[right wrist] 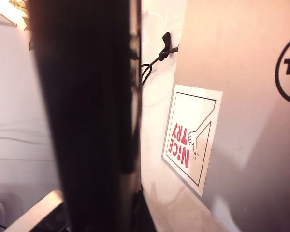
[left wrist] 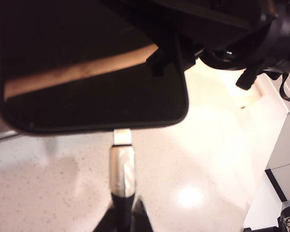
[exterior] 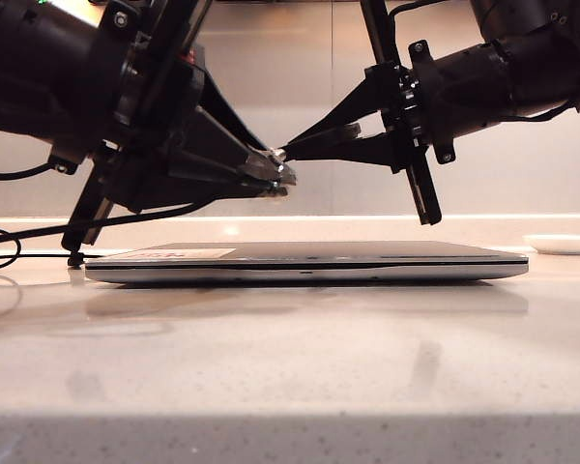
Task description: Pick up the charging cable and the phone, plug the charging cable into the charging port on the phone, and finally place them back on the table.
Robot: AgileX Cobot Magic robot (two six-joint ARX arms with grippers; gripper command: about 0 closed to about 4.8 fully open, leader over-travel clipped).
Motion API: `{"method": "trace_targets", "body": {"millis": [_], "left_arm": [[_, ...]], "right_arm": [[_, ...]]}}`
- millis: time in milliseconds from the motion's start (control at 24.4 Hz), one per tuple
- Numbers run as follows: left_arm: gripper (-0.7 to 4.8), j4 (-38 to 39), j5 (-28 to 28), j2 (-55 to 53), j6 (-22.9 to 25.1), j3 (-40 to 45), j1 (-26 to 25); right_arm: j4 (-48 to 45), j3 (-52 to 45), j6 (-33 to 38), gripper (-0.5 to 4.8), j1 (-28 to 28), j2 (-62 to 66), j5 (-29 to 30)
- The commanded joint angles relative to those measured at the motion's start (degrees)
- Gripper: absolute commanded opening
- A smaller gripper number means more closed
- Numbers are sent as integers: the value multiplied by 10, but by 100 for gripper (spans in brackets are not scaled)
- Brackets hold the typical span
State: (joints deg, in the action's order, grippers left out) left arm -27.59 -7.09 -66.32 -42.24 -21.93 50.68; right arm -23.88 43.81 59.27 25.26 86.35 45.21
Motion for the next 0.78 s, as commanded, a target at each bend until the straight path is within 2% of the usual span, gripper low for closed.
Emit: {"method": "trace_targets", "body": {"millis": [41,205,493,780], "left_arm": [[-6,-17,4,2,2,-2,-1],[-6,-17,4,2,2,-2,-1],[-6,-17,4,2,2,-2,-1],[-6,-17,4,2,2,-2,-1]], "right_arm": [[-13,3,-29,-6,3,-5,21],[-12,3,-37,-6,3,-5,21],[-22,5,-7,-6,0,-5,-17],[-26,5,8,-6,-11,-5,-18]]}}
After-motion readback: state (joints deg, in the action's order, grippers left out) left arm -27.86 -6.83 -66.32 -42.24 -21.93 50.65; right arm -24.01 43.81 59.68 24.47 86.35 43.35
